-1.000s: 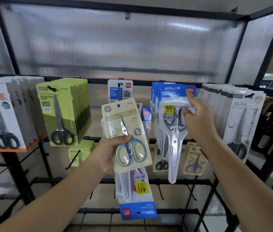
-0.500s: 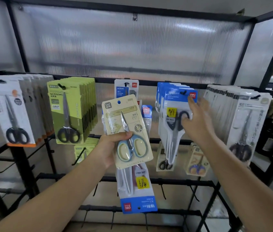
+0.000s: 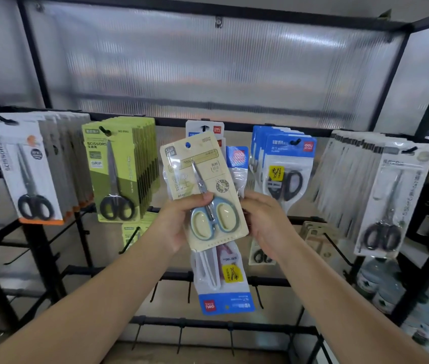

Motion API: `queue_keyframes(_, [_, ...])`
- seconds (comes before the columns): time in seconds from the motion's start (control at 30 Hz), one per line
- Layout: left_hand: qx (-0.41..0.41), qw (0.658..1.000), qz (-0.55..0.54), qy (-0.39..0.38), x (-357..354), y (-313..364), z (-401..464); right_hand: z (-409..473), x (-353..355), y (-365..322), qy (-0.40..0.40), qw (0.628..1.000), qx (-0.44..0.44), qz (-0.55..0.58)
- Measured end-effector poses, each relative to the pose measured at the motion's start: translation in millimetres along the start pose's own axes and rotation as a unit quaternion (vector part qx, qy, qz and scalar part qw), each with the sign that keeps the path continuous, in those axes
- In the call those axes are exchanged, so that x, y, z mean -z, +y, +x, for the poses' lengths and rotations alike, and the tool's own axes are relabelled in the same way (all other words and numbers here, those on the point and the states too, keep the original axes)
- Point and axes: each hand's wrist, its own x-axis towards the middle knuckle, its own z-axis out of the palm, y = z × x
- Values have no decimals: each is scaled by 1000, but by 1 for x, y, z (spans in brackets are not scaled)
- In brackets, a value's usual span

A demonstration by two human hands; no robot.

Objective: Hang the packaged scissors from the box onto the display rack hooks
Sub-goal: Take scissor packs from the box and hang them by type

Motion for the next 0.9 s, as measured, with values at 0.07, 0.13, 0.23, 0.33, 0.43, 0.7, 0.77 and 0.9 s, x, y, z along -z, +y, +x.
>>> queue_keyframes(0.07, [-10, 1000, 1, -7, -2, 2, -1, 1, -1, 1, 22, 1000, 16, 4])
queue_keyframes(0.13, [-12, 1000, -14, -14, -4, 2, -3, 1, -3, 1, 45, 998, 33, 8])
queue_keyframes(0.23, [1, 999, -44, -14, -10, -1, -3, 0, -3, 0, 69, 996, 61, 6])
queue_keyframes(0.33, [15, 998, -54, -3, -16, -5, -1, -2, -3, 2, 81, 993, 88, 0])
queue_keyframes(0.43, [11, 999, -43, 4, -16, -5, 0, -3, 1, 2, 75, 991, 106, 15])
queue_keyframes(0.7, [16, 999, -50, -17, -20, -5, -1, -1, 13, -4, 57, 990, 127, -19])
queue_keyframes(0.77, [12, 999, -39, -27, -22, -5, -4, 0, 17, -7, 80, 986, 138, -47])
queue_keyframes(0.9, [5, 1000, -10, -3, -26, -4, -5, 1, 22, -11, 124, 970, 193, -75])
